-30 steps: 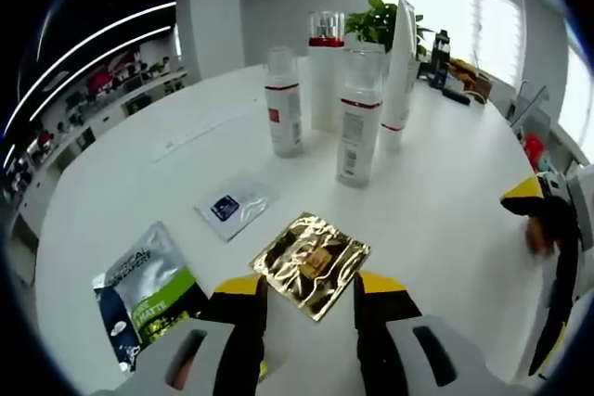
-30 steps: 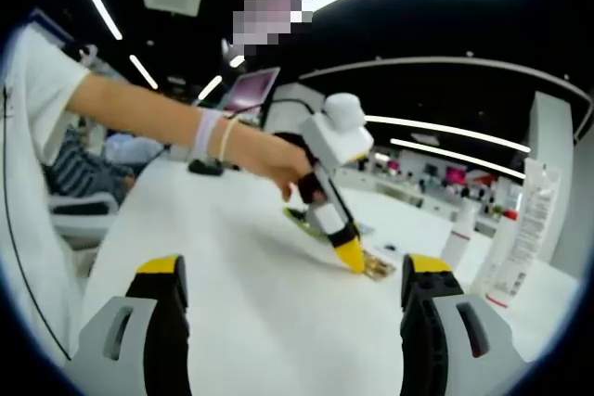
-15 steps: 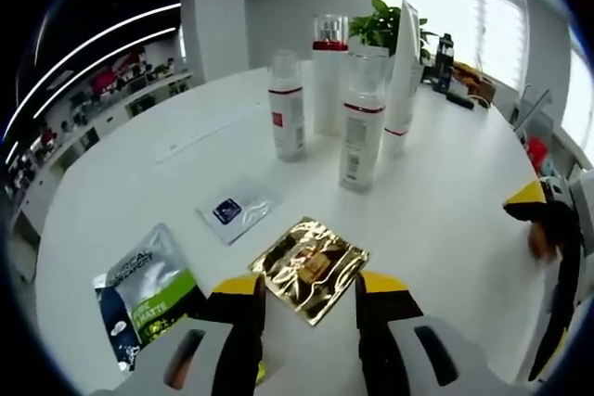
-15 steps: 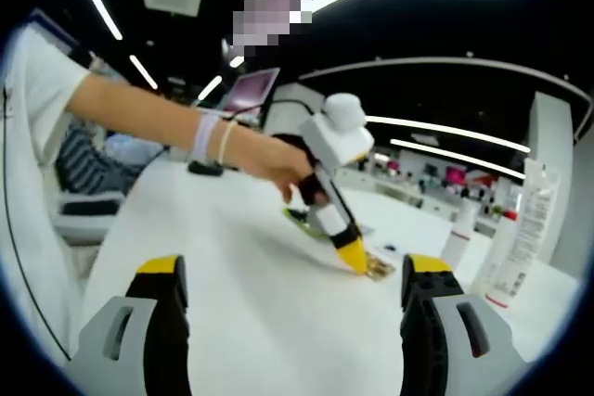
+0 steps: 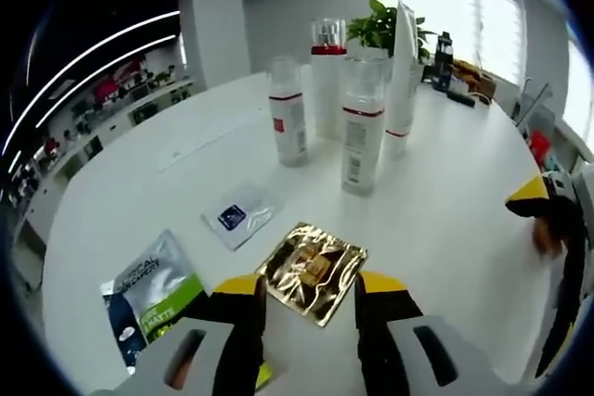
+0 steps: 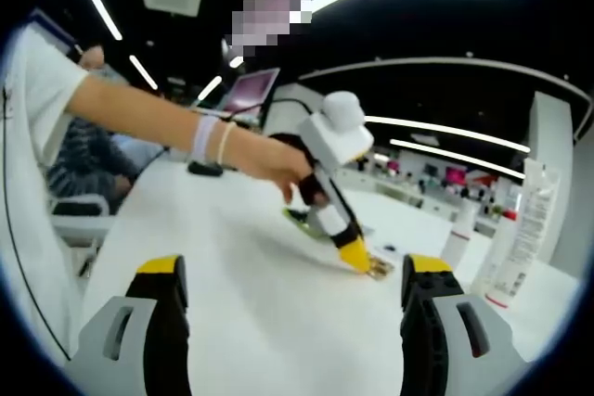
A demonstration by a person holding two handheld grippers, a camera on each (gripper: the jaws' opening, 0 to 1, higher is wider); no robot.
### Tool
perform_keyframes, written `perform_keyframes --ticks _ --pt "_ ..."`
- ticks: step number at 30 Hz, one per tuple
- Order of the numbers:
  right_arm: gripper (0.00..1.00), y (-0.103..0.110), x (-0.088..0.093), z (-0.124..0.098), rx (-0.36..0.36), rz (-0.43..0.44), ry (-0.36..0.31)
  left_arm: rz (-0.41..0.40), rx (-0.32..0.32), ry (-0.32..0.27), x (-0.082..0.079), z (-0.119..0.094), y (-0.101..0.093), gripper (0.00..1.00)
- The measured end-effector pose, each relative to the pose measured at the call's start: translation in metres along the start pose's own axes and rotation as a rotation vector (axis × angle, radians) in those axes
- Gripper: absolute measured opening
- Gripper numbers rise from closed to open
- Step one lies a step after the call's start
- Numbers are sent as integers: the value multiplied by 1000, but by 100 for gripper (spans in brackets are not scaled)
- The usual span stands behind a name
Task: Arrange the skincare products in the storage area until every visible bottle or jar stands upright without overlapping.
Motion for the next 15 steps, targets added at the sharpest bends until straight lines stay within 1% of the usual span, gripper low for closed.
perform_keyframes --ticks 4,8,11,12,15 --pt "94 0 0 0 -1 -1 0 15 2 27 5 -2 2 40" --pt "94 0 0 1 -3 -1 1 24 -17 25 5 -5 6 39" --pt "94 0 0 1 -2 -1 2 22 -20 27 5 -5 8 39" --pt "94 0 0 1 -3 -1 2 17 -23 25 11 -10 0 39" --pt "94 0 0 1 -4 -2 4 10 -26 24 14 -11 -1 39"
Point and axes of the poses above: the point that each gripper's makers call its tool centre point, and the gripper's own axes: z roughly forward along the fingers, y roughly to its left, x roughly out of its underside, the point moved 6 cm from there along -z, roughly backward along the fingers, and after that the axes turned 4 degrees about -x, right-handed, at the moved point
